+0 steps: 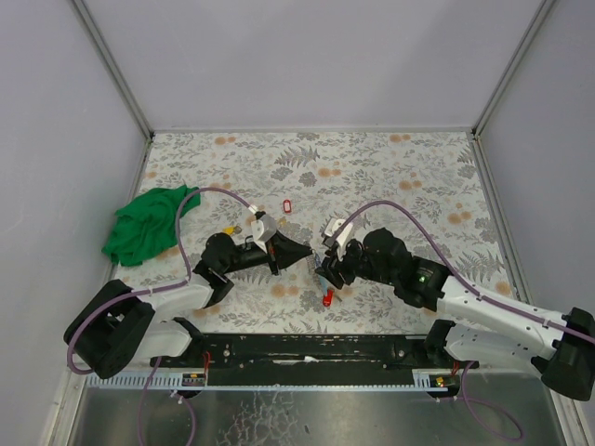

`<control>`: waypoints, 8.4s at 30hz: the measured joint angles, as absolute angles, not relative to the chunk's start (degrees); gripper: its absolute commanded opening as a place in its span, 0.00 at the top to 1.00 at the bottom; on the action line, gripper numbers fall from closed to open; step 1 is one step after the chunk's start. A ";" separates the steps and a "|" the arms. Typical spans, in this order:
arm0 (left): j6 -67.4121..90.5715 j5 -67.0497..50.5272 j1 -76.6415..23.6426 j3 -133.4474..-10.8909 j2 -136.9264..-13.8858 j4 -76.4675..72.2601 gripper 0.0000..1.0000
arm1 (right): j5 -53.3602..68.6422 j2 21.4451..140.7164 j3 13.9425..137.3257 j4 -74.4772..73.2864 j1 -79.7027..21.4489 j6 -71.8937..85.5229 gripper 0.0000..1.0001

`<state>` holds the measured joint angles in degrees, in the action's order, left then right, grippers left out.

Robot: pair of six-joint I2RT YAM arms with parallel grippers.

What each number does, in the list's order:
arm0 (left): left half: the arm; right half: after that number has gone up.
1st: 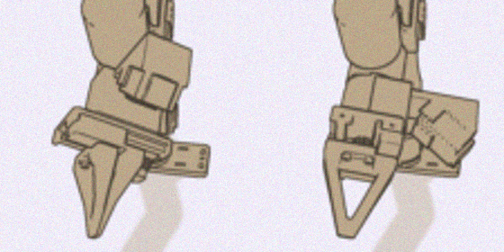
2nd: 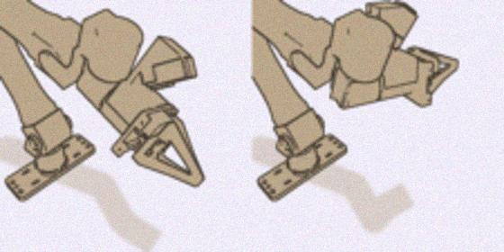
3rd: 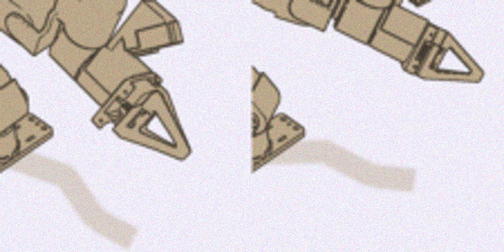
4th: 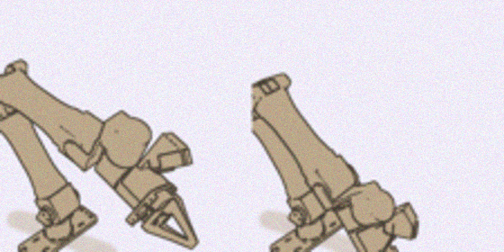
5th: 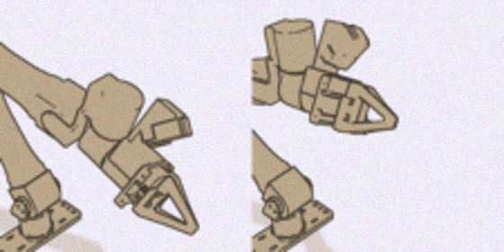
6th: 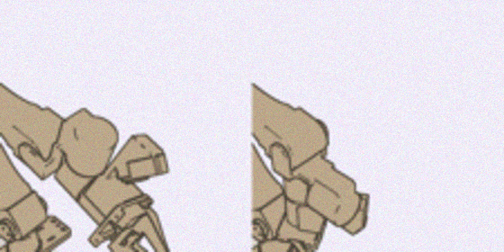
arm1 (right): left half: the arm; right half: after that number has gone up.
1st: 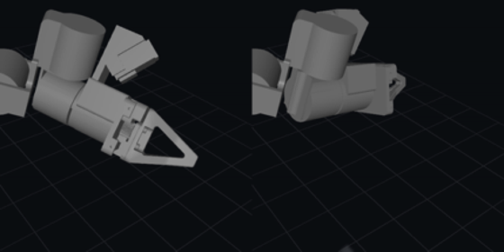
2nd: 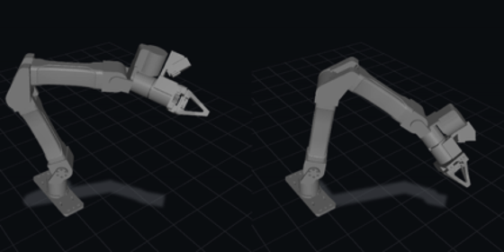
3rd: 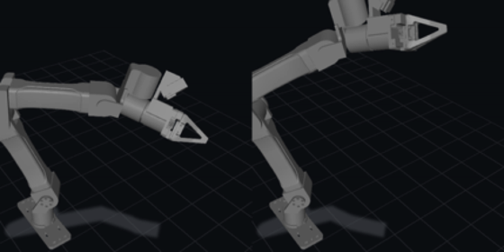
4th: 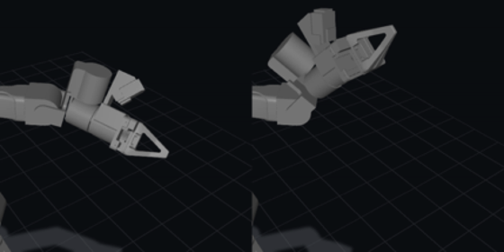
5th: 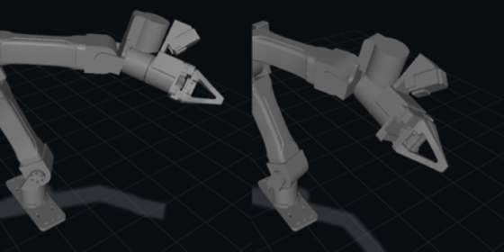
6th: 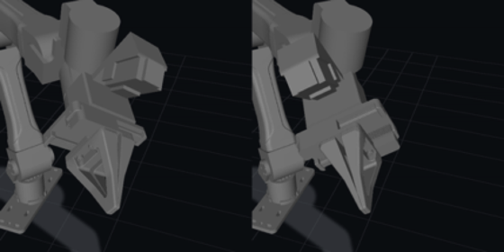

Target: Put the keys on the keyring

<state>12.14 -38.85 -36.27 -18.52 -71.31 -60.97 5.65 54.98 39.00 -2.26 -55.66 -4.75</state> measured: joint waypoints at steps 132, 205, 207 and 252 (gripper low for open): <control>64.71 -15.16 -38.57 -12.08 -77.71 -71.66 0.75 | -16.91 64.03 20.34 32.03 -62.19 9.91 1.00; 50.43 -18.15 -34.81 -18.63 -61.30 -38.76 0.61 | -26.52 67.24 21.15 32.10 -67.13 -15.88 1.00; 50.37 -19.18 -34.70 -19.27 -62.19 -37.82 0.60 | -26.50 67.31 21.12 32.03 -67.13 -17.12 1.00; 34.22 -40.45 -30.15 -37.91 -68.25 -4.05 0.65 | -24.53 67.61 21.12 29.45 -67.37 -30.39 1.00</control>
